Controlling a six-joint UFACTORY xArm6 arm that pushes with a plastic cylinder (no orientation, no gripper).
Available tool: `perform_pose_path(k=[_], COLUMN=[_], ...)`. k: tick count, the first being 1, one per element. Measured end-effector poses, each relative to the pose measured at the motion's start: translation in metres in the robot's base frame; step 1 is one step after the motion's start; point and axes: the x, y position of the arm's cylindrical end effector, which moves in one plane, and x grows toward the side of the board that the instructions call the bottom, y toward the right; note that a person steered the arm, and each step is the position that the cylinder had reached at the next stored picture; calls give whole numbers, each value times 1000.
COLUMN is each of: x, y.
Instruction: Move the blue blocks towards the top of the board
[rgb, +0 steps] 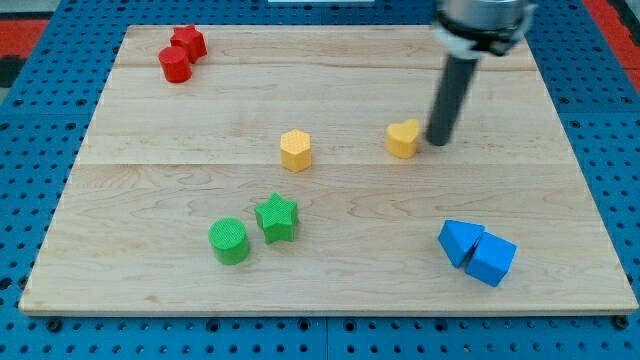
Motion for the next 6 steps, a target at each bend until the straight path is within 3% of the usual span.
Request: perform_pose_path(k=[1,2,3,4,5,6], x=[21,103,173,197,154,136], y=[42,141,144,49,24,22])
